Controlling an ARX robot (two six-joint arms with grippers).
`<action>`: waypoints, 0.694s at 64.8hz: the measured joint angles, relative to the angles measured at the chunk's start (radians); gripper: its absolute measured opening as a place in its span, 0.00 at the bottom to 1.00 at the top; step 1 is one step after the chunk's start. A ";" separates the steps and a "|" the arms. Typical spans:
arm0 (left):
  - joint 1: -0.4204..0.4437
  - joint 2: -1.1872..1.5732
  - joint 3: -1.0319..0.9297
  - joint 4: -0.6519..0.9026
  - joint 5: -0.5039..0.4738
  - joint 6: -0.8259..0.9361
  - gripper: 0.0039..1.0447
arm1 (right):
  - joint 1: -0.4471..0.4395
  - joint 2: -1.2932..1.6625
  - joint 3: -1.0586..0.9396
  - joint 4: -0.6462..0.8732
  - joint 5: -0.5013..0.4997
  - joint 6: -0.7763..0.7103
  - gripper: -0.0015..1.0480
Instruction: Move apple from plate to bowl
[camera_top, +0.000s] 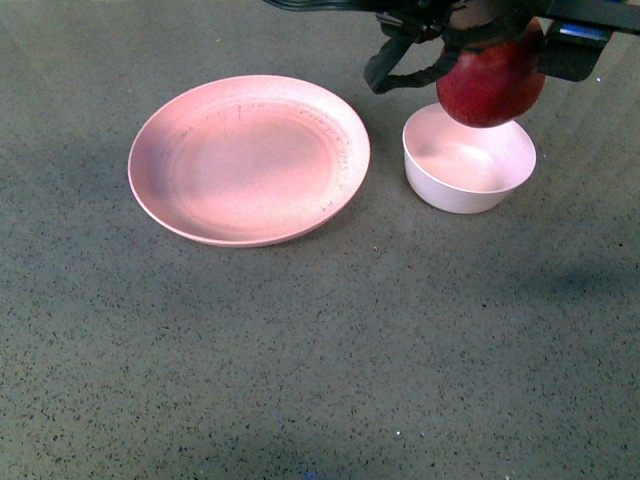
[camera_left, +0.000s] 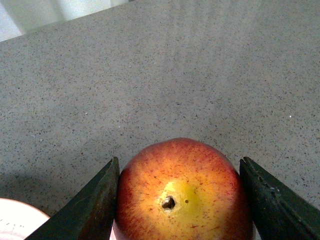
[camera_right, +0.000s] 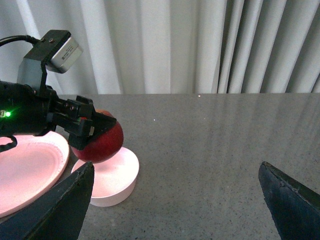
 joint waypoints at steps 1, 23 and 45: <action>0.001 0.003 0.003 -0.002 0.000 0.001 0.60 | 0.000 0.000 0.000 0.000 0.000 0.000 0.91; 0.014 0.028 0.008 -0.015 0.003 0.014 0.93 | 0.000 0.000 0.000 0.000 0.000 0.000 0.91; 0.034 -0.008 -0.083 0.019 0.003 0.003 0.92 | 0.000 0.000 0.000 0.000 0.000 0.000 0.91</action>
